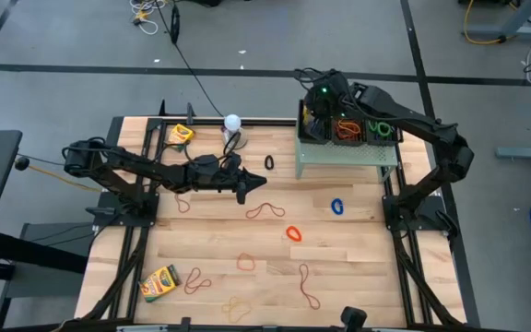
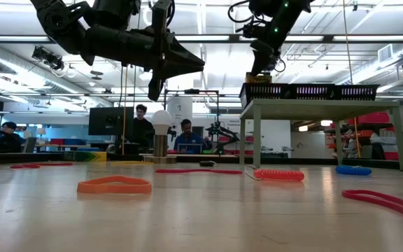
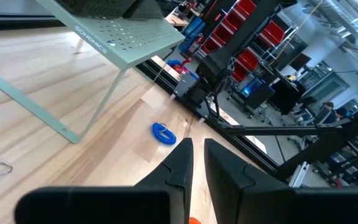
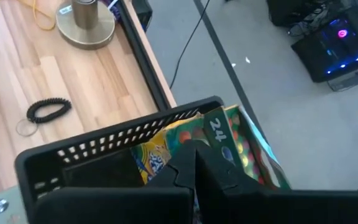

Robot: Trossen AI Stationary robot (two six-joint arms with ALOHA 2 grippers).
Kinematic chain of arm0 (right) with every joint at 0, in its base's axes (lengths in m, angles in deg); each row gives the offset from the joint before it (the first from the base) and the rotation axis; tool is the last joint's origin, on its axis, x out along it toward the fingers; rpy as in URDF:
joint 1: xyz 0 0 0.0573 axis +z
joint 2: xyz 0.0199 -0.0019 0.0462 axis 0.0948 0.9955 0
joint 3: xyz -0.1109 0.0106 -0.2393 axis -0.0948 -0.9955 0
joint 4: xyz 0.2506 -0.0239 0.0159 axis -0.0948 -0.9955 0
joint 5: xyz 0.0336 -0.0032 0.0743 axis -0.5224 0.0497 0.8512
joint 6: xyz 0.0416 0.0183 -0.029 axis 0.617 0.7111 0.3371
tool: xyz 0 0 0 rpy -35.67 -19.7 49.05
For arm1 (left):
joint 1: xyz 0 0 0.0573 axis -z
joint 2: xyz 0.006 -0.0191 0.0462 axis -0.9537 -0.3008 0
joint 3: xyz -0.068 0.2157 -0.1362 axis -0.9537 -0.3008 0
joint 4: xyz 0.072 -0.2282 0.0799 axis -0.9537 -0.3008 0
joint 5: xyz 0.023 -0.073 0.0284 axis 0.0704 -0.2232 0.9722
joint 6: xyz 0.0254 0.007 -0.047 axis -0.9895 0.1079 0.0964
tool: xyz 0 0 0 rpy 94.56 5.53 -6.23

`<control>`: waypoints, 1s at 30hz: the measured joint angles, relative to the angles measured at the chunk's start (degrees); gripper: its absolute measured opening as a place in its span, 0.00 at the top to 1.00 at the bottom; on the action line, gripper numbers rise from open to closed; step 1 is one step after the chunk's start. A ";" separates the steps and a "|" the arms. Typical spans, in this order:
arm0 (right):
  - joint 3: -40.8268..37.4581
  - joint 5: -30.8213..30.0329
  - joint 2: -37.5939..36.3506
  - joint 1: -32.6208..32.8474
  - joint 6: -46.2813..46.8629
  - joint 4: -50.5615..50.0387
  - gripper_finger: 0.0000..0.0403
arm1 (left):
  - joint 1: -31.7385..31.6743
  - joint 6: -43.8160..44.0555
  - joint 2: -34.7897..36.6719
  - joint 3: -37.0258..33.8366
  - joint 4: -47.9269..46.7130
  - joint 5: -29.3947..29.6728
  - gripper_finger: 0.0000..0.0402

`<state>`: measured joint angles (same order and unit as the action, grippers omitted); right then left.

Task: Pick & Place Office Desk Supplies
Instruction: Put the right crayon box into the left basket on the shelf, then put the orange spring keychain into the right basket on the shelf

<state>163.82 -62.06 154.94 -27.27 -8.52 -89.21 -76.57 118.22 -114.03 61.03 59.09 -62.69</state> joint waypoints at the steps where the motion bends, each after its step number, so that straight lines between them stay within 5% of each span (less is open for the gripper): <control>1: -0.02 0.00 0.00 0.00 0.00 0.39 0.99 | -0.02 0.02 0.00 0.00 0.00 0.00 0.89; 22: -0.13 -1.31 -1.87 0.00 0.00 3.21 0.94 | -0.02 -0.72 0.00 -0.04 -0.17 -0.01 0.89; 30: -0.54 1.65 -9.18 3.74 6.27 0.27 0.94 | -0.39 -1.28 0.00 -0.04 0.87 -0.46 0.89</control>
<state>163.28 -60.41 145.76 -23.53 -2.24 -88.94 -76.97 116.94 -114.03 60.98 59.95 -63.15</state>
